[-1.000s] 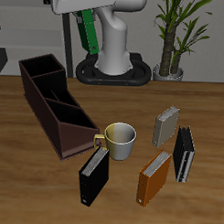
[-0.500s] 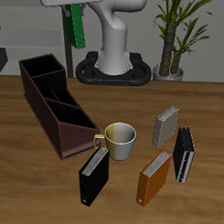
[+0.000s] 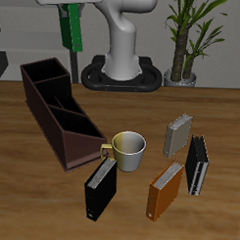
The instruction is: Place the green book into the right desk caddy's front compartment
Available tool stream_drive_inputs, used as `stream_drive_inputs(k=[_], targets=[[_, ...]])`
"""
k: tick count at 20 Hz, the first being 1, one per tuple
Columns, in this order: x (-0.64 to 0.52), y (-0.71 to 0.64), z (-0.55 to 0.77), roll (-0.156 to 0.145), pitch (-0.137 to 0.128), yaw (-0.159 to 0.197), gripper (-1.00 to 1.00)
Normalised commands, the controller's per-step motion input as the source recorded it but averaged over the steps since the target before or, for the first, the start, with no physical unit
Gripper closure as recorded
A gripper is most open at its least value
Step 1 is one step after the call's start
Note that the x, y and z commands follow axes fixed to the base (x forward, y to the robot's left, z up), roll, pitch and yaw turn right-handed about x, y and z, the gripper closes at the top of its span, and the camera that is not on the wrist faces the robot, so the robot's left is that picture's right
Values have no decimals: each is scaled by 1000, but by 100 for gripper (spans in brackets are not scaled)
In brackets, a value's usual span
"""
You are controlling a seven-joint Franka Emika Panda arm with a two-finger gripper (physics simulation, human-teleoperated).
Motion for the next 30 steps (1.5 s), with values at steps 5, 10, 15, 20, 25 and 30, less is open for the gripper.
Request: stream_drive_inputs(k=[5, 10, 15, 20, 25, 30], targets=[[106, -252, -37, -51, 6, -6, 100], [96, -137, -26, -18, 5, -9, 100], [142, 49, -48, 11, -3, 10, 100], [147, 67, -68, 22, -4, 16, 100], [128, 70, -253, 20, 46, 30, 100], [102, 1, -181, 5, 32, -2, 100]])
